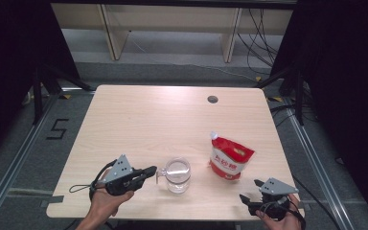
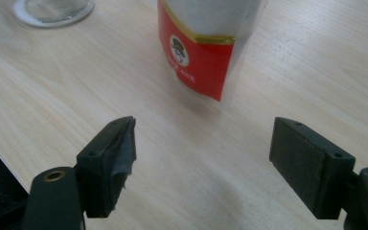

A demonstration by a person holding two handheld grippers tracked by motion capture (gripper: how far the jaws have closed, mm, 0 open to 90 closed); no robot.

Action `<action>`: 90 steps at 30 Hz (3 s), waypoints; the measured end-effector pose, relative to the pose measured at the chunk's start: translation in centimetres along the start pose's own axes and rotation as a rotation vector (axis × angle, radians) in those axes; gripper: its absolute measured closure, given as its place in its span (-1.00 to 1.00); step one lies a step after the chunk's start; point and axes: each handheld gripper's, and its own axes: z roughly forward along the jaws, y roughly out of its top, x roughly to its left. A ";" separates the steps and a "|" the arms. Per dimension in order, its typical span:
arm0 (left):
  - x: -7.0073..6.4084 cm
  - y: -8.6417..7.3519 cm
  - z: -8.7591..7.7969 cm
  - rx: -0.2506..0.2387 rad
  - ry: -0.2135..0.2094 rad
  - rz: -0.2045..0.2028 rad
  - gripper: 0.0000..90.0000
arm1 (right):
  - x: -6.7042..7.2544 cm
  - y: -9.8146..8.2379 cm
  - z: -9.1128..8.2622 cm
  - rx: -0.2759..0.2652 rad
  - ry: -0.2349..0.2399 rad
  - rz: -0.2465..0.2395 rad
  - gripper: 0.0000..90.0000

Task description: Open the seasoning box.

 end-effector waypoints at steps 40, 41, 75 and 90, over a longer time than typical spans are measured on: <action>-0.1 -0.2 2.1 0.018 0.004 0.001 0.98 | 3.1 2.4 0.4 -0.129 0.121 -0.025 -0.23; -0.1 -0.1 1.9 0.023 0.006 0.024 0.98 | 3.5 2.7 0.5 -0.143 0.128 -0.026 -0.19; -0.2 -0.5 1.8 0.018 0.017 0.030 0.98 | 7.7 8.6 4.6 -0.243 0.220 -0.200 0.93; -0.3 -0.6 1.8 0.012 0.020 0.014 0.98 | 8.8 10.5 6.2 -0.246 0.227 -0.246 1.00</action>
